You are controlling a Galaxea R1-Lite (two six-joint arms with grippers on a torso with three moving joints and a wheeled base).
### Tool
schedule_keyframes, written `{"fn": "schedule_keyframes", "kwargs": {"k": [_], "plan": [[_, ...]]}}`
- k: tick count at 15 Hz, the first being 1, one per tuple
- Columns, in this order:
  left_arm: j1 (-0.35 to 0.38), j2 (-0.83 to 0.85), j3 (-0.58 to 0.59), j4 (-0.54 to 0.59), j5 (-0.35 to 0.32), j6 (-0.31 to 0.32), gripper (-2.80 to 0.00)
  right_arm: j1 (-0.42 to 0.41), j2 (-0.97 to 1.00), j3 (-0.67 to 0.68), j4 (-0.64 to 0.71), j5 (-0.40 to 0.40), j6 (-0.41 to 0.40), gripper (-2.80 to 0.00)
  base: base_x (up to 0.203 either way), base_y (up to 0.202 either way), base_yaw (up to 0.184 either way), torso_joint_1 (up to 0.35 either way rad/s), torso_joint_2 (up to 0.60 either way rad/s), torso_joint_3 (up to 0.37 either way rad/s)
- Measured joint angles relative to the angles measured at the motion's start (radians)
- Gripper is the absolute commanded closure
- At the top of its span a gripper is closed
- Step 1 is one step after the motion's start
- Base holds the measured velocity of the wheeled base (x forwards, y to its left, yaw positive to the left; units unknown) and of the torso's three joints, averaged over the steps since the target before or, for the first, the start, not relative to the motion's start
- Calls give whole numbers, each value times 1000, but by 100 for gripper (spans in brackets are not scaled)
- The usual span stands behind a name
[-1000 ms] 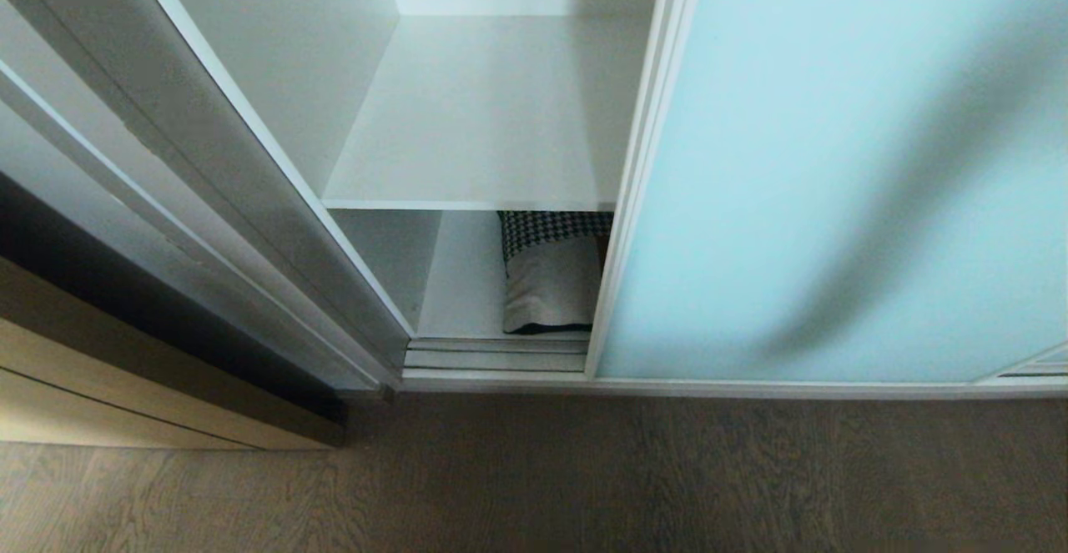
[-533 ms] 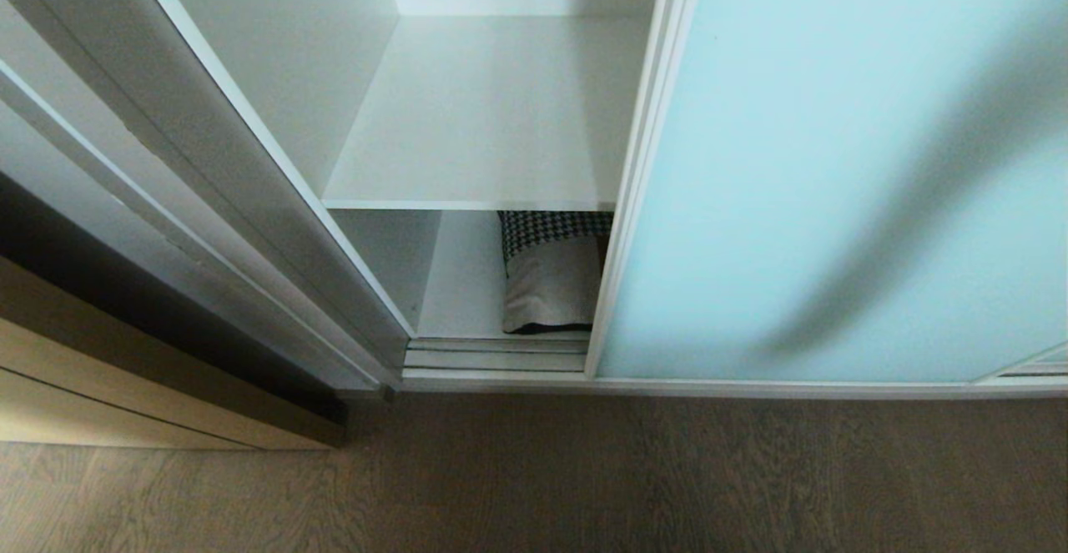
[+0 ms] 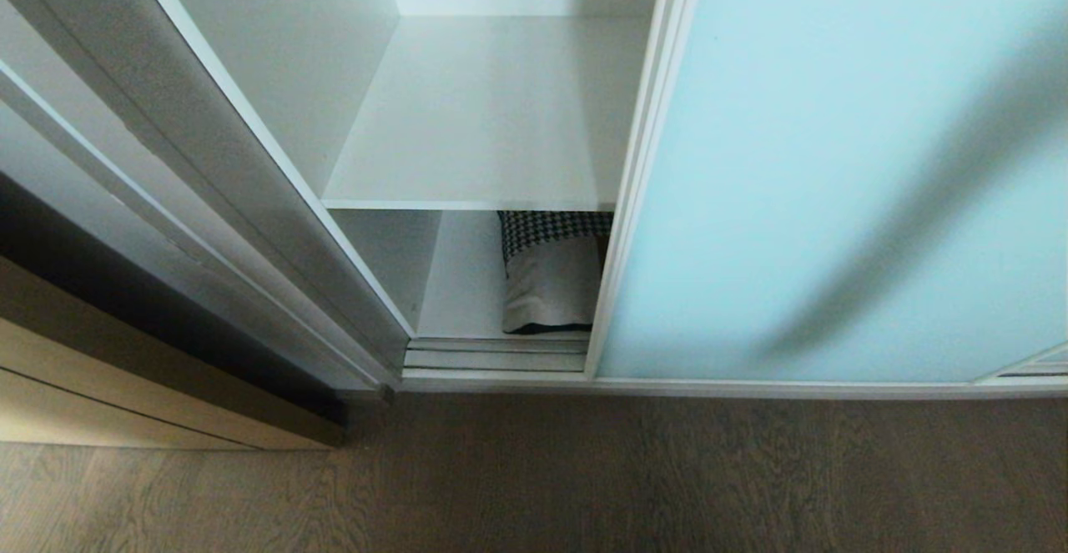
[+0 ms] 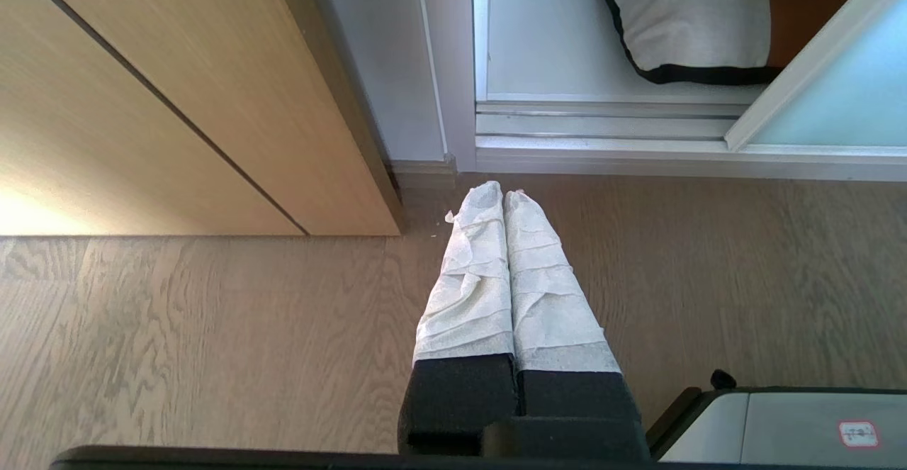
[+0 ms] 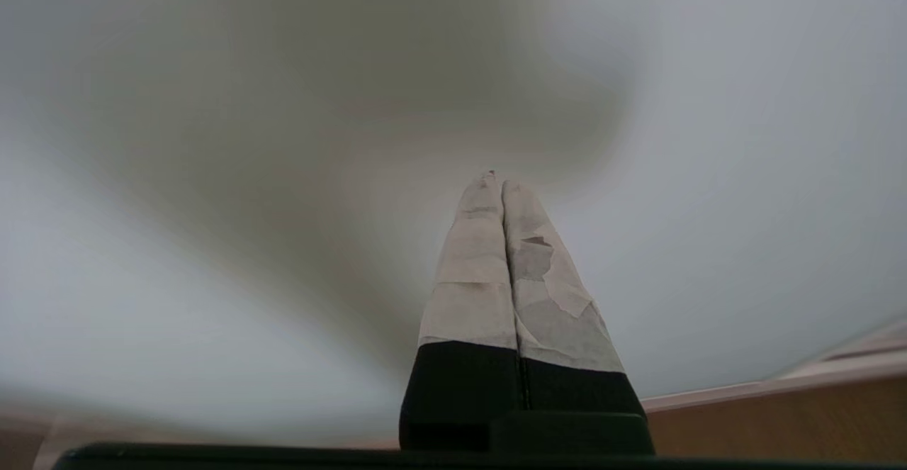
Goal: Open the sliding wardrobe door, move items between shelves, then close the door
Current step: Close the door
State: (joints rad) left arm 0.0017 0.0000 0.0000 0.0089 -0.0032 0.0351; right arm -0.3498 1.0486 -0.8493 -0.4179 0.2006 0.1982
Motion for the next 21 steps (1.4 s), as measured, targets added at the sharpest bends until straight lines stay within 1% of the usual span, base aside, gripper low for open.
{"fn": "schedule_keyframes", "kwargs": {"k": [2, 4, 10, 18, 21], "plan": [[0, 0, 0, 1, 0, 0, 0, 51, -17, 39, -1, -1, -45, 0, 0, 0, 0, 0, 0, 0], [0, 0, 0, 0, 0, 0, 0, 99, -29, 63, -3, -1, -63, 0, 0, 0, 0, 0, 0, 0], [0, 0, 0, 0, 0, 0, 0, 171, 10, 71, -69, -19, -65, 0, 0, 0, 0, 0, 0, 0], [0, 0, 0, 0, 0, 0, 0, 241, 99, 71, -151, -82, -66, 0, 0, 0, 0, 0, 0, 0], [0, 0, 0, 0, 0, 0, 0, 287, 123, 71, -153, -100, -79, 0, 0, 0, 0, 0, 0, 0]]}}
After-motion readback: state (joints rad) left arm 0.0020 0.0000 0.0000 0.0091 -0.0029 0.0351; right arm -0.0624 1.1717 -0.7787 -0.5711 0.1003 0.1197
